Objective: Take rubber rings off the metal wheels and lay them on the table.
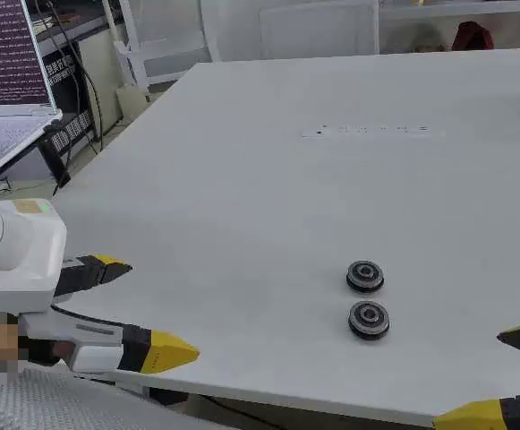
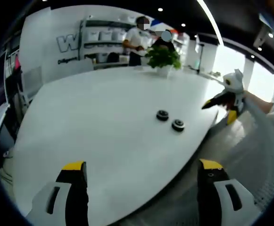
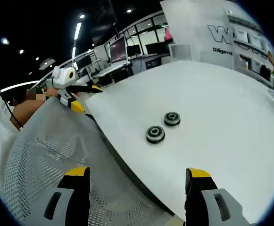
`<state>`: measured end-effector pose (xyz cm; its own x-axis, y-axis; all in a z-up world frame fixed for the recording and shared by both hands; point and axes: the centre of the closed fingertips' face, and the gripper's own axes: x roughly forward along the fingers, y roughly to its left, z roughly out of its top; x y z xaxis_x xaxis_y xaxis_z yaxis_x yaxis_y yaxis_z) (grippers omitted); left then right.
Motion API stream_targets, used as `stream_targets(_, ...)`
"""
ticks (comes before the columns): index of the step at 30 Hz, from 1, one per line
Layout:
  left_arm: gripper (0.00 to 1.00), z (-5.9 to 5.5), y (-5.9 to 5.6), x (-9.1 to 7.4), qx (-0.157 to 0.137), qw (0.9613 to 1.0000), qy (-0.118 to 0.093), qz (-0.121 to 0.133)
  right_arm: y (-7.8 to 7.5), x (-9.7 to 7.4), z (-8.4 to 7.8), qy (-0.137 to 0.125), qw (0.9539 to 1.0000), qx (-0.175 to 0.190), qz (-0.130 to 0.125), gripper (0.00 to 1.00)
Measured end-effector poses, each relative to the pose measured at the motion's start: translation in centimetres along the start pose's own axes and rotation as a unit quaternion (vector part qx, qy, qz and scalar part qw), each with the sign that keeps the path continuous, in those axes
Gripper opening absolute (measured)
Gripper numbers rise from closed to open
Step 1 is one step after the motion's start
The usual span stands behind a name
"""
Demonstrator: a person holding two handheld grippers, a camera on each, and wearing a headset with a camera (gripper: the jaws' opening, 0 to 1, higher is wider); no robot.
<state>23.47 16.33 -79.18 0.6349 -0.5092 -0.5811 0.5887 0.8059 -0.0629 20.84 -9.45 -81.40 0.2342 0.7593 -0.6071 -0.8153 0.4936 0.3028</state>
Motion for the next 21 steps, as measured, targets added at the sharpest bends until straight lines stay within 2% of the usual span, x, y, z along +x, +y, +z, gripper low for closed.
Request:
stream_targets(5, 0.97, -0.1, -0.5, -0.6, -0.011, 0.9999, -0.010, -0.002, 0.5, -0.1, -0.3, 0.001, 1.0000, -0.002, -0.005, 0.87)
stream_targets(9, 0.97, -0.7, -1.9, -0.6, -0.002, 0.9996, 0.002, -0.028, 0.5, -0.3, -0.5, 0.001, 0.9999, -0.004, -0.015, 0.90)
stream_targets(12, 0.97, -1.2, -2.5, -0.5, 0.018, 0.9989, 0.018, -0.040, 0.4, -0.5, -0.3, -0.003, 0.9998, -0.006, -0.020, 0.92)
stream_targets(13, 0.97, -1.2, -2.6, -0.5, 0.037, 0.9979, 0.025, -0.047, 0.2, -0.6, -0.3, 0.000, 0.9996, -0.011, -0.028, 0.92)
stream_targets(14, 0.98, -1.2, -2.7, -0.5, 0.045, 0.9973, 0.027, -0.051, -0.2, -0.7, -0.2, 0.004, 0.9986, -0.030, -0.042, 0.93)
stream_targets(15, 0.98, -1.1, -2.9, -0.4, 0.062, 0.9961, 0.027, -0.058, -0.2, -0.7, 0.0, 0.001, 0.9983, -0.038, -0.044, 0.93)
stream_targets(17, 0.98, -0.5, -2.8, -0.3, 0.062, 0.9962, 0.016, -0.059, -0.2, -0.6, 0.1, 0.002, 0.9980, -0.047, -0.042, 0.92)
stream_targets(20, 0.99, 0.5, -3.2, -0.5, 0.053, 0.9956, -0.007, -0.078, -0.6, -0.7, 0.1, 0.004, 0.9973, -0.050, -0.054, 0.92)
stream_targets(21, 1.00, 0.6, -3.2, -0.6, 0.052, 0.9953, -0.009, -0.081, -0.8, -0.7, 0.1, 0.002, 0.9971, -0.050, -0.058, 0.91)
